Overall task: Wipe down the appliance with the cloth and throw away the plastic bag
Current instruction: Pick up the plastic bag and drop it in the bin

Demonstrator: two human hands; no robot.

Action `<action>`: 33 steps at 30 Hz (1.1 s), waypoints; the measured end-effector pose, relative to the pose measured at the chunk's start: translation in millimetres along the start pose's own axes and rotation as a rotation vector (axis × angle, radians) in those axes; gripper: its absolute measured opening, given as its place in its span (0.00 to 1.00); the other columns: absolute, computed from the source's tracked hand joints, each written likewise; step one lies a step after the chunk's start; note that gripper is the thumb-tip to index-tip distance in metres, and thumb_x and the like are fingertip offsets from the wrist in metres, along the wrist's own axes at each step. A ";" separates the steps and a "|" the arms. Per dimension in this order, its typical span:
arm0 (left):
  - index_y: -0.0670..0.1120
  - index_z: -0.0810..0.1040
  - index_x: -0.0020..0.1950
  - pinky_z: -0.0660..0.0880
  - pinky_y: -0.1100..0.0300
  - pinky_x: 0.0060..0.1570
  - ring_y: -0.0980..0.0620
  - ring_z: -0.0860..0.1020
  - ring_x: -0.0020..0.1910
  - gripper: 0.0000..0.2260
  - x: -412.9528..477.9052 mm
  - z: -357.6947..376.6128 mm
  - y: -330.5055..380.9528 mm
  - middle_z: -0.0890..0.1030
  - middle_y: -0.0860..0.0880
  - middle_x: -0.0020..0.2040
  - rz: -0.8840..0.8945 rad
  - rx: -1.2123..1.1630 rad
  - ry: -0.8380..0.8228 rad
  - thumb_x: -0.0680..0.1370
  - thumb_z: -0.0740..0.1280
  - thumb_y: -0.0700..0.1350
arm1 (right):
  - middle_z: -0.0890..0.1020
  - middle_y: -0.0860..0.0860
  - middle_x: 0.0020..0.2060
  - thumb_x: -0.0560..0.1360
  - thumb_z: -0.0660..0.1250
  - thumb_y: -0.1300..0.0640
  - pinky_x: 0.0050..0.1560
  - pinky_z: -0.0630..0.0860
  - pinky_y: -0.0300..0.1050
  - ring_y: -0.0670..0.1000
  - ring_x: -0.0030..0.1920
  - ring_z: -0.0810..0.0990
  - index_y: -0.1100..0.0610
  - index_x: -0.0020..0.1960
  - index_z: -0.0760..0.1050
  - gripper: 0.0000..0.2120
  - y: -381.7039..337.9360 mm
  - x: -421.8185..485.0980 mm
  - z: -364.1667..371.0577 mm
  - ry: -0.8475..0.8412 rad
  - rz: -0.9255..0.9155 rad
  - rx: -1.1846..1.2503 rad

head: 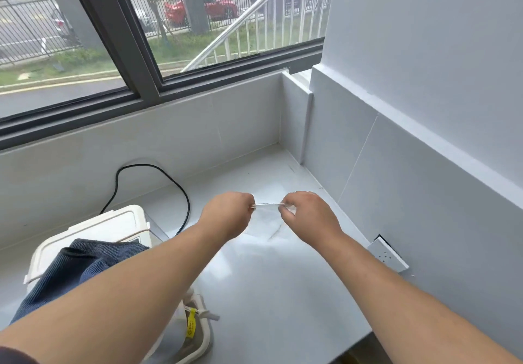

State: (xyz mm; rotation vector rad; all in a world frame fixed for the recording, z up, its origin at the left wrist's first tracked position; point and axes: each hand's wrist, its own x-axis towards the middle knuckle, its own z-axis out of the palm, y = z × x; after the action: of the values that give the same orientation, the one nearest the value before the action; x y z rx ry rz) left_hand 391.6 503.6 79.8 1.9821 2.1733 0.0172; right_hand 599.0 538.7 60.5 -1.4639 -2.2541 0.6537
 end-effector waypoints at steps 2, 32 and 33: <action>0.55 0.80 0.54 0.65 0.56 0.32 0.47 0.75 0.42 0.08 -3.1 -11.4 2.7 0.79 0.54 0.43 0.044 -0.025 0.039 0.82 0.61 0.50 | 0.81 0.44 0.44 0.79 0.64 0.50 0.46 0.75 0.48 0.51 0.51 0.76 0.49 0.48 0.81 0.08 -0.6 -4.8 -14.0 0.002 0.012 -0.015; 0.55 0.82 0.54 0.73 0.56 0.39 0.46 0.80 0.49 0.08 -157.7 -83.2 25.5 0.83 0.52 0.47 0.585 -0.006 0.213 0.81 0.64 0.54 | 0.83 0.47 0.49 0.77 0.63 0.51 0.43 0.70 0.46 0.53 0.51 0.79 0.47 0.53 0.79 0.08 -139.8 -201.4 -84.4 0.139 0.216 -0.428; 0.56 0.82 0.54 0.72 0.56 0.38 0.47 0.80 0.49 0.08 -165.6 -82.5 29.6 0.83 0.52 0.47 0.616 -0.010 0.211 0.80 0.64 0.54 | 0.83 0.47 0.49 0.77 0.63 0.50 0.43 0.70 0.46 0.54 0.52 0.79 0.47 0.54 0.79 0.08 -146.1 -210.9 -82.0 0.148 0.221 -0.437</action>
State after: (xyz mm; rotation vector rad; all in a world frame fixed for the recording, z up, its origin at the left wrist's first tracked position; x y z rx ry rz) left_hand 421.5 353.5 187.9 2.6576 1.5628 0.3384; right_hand 616.5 308.1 198.5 -1.9135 -2.2272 0.1001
